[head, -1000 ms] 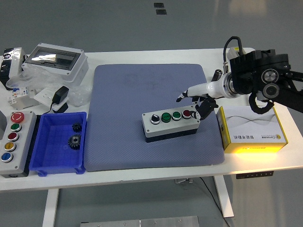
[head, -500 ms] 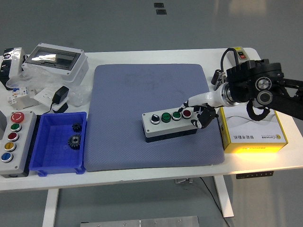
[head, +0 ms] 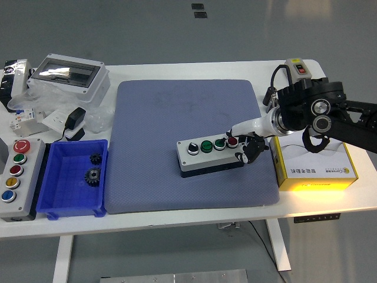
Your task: Pick up the button,place it on the desk,press the button,press the button
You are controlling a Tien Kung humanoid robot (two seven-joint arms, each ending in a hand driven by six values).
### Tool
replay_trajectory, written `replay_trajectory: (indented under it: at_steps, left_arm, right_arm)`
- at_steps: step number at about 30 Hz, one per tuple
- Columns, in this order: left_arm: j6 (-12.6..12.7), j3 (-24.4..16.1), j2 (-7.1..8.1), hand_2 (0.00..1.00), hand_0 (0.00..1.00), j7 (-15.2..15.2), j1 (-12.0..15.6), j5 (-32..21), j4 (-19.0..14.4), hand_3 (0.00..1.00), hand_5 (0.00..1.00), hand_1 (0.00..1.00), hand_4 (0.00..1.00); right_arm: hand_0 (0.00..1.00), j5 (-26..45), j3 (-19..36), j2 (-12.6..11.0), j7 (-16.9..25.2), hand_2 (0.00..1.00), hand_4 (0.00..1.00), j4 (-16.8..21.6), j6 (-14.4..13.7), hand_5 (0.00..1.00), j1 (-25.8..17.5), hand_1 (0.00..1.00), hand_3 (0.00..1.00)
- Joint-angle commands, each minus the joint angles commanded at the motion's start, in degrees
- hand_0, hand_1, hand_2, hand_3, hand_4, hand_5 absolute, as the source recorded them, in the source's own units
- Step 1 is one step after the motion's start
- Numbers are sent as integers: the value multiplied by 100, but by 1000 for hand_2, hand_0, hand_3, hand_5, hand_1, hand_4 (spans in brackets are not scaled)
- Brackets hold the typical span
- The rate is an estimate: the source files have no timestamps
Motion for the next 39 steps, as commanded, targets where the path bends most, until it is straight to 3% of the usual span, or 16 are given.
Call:
replay_trajectory:
  at_steps: [8, 15, 19, 23, 29, 35, 36, 39]
  left_arm:
    - [11, 6, -2, 618, 646, -9, -2, -25, 0, 594, 84, 541, 659]
    - [18, 5, -4, 618, 646, -9, -1, -31, 0, 594, 84, 541, 660]
    - [20, 5, -13, 619, 646, -8, 2, -30, 0, 594, 87, 541, 659]
    - [48, -28, -36, 619, 646, 25, 14, 53, 0, 594, 87, 541, 659]
    - [139, -130, -93, 619, 646, 98, 18, 262, 0, 595, 88, 541, 659]
    - [-192, -120, -157, 619, 646, 147, 44, 243, 0, 595, 89, 541, 658]
    - [-235, -117, -163, 619, 646, 159, 47, 245, 0, 595, 90, 541, 658]
    - [-299, -116, -172, 619, 646, 168, 52, 245, 0, 595, 90, 541, 658]
  right_arm:
    - [93, -79, -166, 50, -3, 217, 225, -59, -36, 49, 2, 84, 963]
    - [91, 17, 36, -41, 51, 218, 227, 32, 1, 54, -21, 84, 962]
    - [89, 67, 534, -282, 95, 219, 232, 372, 164, 63, -221, 84, 963]
    - [89, -376, 1315, -420, 66, 219, 232, 813, 157, 63, -677, 84, 963]
    - [87, -1618, 2609, 213, 422, 224, 237, 1157, -687, 72, -1551, 83, 961]
    - [76, -2901, 3934, 942, 1250, 243, 266, 1310, -1677, 102, -2509, 83, 953]
    - [78, -3071, 4174, 1045, 1409, 300, 478, 1345, -1857, 309, -2658, 73, 814]
    - [78, -3233, 4811, 1230, 1845, 300, 478, 1433, -2316, 309, -3024, 73, 814]
